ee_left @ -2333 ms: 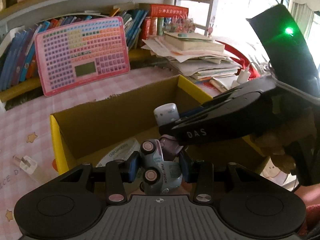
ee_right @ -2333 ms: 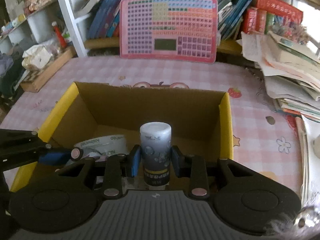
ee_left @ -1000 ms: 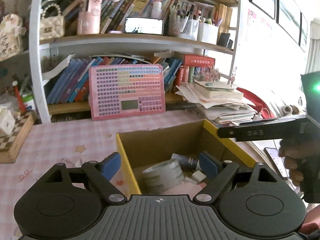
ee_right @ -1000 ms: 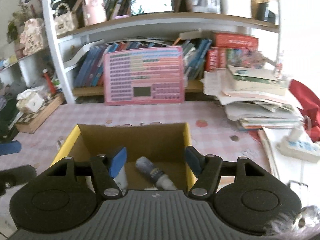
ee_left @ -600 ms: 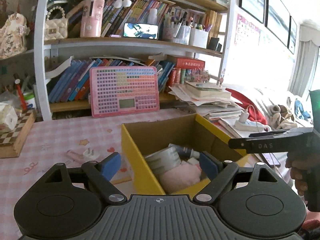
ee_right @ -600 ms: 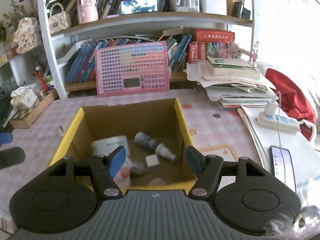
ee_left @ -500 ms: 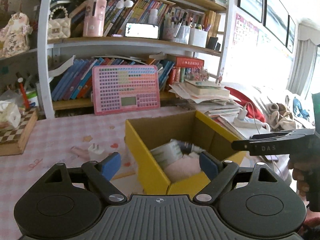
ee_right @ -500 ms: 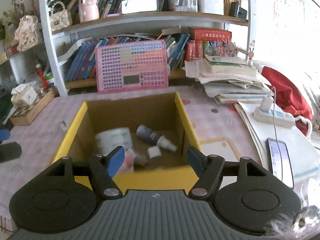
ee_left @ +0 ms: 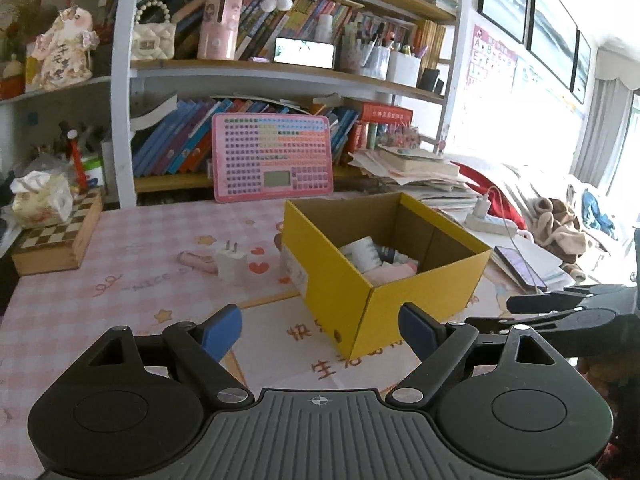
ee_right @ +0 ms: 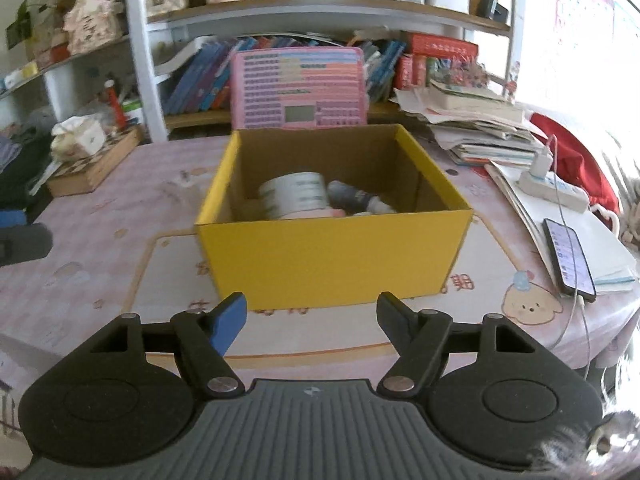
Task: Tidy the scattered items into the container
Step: 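Withdraw both open tools up and away from the box, then move the left tool toward the pink tube while the right tool moves toward the white plug, then close the right tool on the white plug while the left tool descends to the pink tube, then close the left tool on the pink tube while the right tool holds the white plug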
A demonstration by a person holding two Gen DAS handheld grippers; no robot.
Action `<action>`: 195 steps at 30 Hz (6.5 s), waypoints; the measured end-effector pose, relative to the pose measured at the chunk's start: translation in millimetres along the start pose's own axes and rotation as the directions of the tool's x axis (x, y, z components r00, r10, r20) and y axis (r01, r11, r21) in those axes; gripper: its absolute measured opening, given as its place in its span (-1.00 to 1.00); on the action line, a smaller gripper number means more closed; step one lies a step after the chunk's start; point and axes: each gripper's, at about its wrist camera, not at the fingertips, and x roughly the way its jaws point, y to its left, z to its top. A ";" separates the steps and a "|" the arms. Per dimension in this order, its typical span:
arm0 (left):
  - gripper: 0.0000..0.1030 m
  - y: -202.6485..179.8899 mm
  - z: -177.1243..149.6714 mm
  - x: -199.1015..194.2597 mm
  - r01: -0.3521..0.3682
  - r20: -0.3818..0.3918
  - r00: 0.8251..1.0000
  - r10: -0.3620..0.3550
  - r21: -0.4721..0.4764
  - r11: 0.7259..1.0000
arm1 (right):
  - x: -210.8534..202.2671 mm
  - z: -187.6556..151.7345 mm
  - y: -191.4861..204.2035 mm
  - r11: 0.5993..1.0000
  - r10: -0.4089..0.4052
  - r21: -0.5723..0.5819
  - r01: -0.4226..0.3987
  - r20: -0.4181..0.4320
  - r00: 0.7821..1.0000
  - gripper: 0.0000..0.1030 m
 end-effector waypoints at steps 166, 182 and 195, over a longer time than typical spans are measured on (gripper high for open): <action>-0.34 211.2 62.9 292.7 -0.069 -0.404 0.915 0.000 -0.156 0.985 | 295.2 150.5 182.3 0.640 0.182 -0.627 -0.444 -0.438 0.881 -0.26; 0.02 175.2 73.5 307.7 -0.014 -0.385 0.923 0.014 0.003 1.000 | 290.0 147.9 179.0 0.607 0.183 -0.633 -0.481 -0.477 0.860 -0.40; 0.18 182.2 63.1 304.8 -0.127 -0.370 0.918 0.140 0.059 0.990 | 282.6 143.2 175.3 0.614 0.202 -0.610 -0.501 -0.492 0.847 -0.43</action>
